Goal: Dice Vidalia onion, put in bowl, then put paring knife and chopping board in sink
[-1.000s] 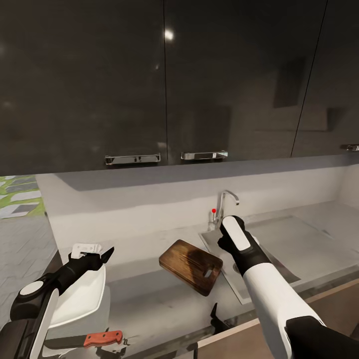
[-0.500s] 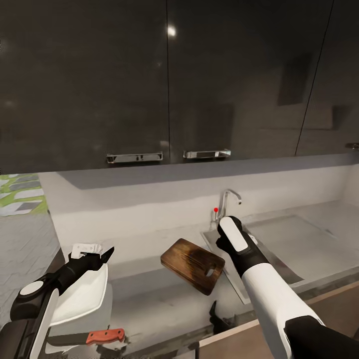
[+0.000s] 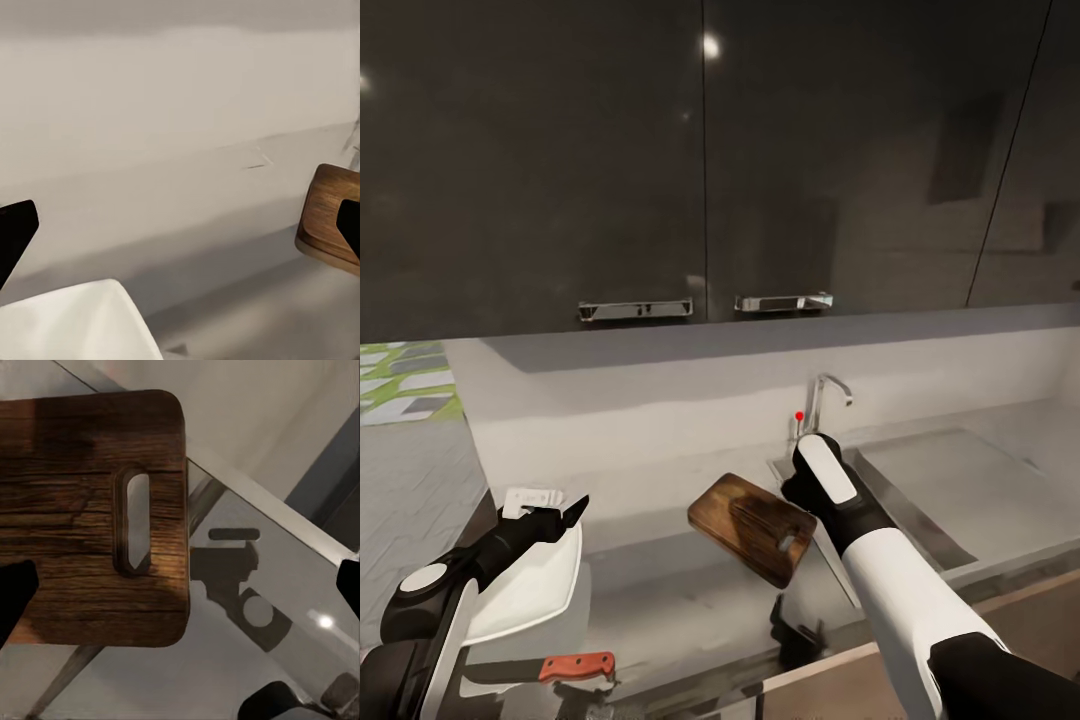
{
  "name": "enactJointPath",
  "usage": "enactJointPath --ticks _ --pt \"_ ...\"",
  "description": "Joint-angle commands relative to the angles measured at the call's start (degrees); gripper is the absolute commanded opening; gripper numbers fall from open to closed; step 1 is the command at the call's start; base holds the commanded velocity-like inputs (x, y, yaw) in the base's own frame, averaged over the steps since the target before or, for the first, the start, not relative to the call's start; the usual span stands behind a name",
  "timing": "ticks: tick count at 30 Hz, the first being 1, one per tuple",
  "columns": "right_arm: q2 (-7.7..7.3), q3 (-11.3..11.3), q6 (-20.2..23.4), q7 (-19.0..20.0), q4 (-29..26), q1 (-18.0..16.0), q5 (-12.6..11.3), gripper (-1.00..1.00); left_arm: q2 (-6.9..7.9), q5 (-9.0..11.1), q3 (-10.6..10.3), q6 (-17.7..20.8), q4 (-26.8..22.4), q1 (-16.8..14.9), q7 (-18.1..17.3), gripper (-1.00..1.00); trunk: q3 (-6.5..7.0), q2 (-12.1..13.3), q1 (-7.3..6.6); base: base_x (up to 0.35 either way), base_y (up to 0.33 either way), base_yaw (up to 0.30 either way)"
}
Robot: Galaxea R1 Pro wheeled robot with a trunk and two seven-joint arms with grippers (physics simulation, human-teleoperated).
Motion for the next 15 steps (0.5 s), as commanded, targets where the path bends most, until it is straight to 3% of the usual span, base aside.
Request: enactJointPath --ticks 1,15 --pt "-0.03 0.1 0.6 -0.4 0.0 0.0 -0.8 1.0 -0.01 0.1 0.1 0.4 0.0 0.0 -0.3 1.0 -0.07 -0.1 0.02 0.0 0.0 0.004" --pt "-0.17 -0.2 0.5 -0.2 -0.1 -0.1 -1.8 1.0 -0.01 0.1 0.1 0.4 0.0 0.0 -0.3 1.0 -0.17 -0.1 0.02 0.0 0.0 0.0"
